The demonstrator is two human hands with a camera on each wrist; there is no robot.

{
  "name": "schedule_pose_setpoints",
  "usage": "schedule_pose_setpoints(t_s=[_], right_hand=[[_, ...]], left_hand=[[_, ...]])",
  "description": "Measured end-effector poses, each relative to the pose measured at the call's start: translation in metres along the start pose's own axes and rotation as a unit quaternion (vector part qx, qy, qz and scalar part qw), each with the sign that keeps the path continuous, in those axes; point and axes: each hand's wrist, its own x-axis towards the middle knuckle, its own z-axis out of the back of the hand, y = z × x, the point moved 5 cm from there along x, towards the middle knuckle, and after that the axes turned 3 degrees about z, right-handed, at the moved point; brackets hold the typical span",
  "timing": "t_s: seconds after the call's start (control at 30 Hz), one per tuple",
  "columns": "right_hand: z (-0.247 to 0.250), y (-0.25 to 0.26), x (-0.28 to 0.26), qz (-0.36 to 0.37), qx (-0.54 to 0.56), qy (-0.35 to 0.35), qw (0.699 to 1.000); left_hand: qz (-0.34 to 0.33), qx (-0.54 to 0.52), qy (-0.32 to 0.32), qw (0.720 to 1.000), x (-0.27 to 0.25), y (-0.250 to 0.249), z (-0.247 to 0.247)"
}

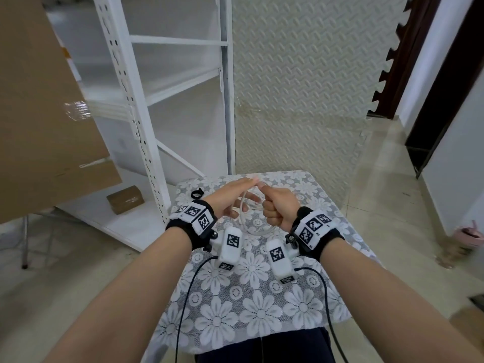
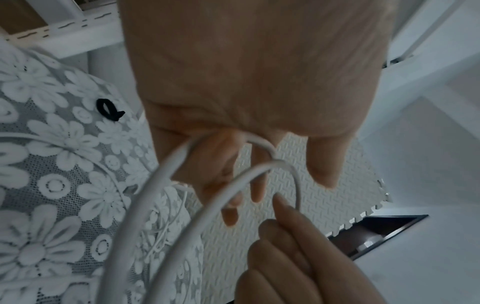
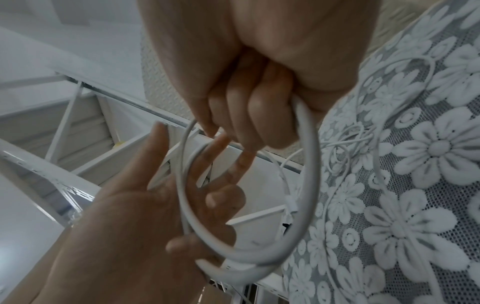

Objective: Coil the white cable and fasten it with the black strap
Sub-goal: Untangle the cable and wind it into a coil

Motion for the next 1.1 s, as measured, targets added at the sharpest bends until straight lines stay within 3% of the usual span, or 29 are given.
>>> schedule_pose_setpoints(t_s=[0.27, 0.43, 0.73, 1.1], right_hand=[[-0.004, -0.008, 0.002, -0.003, -0.013, 0.002, 1.000], [-0.006, -0.010, 0.005, -0.007, -0.029, -0.001, 1.000], [-0.008, -0.004, 0.005, 0.000, -0.111, 0.031, 0.993], [-0.016, -0.002, 0.002, 0.030, -0.181, 0.028, 0.983]], left_hand=[[-0.041, -0.020, -0.003, 0.999, 0.003, 0.005, -0.004], [-0.037, -0.079, 0.023, 0.996, 0.005, 0.002, -0.010], [0.002, -0.087, 0.110, 0.990, -0.003, 0.001, -0.012], [-0.005, -0.105, 0.062, 0.992, -0.003, 0.001, -0.008]])
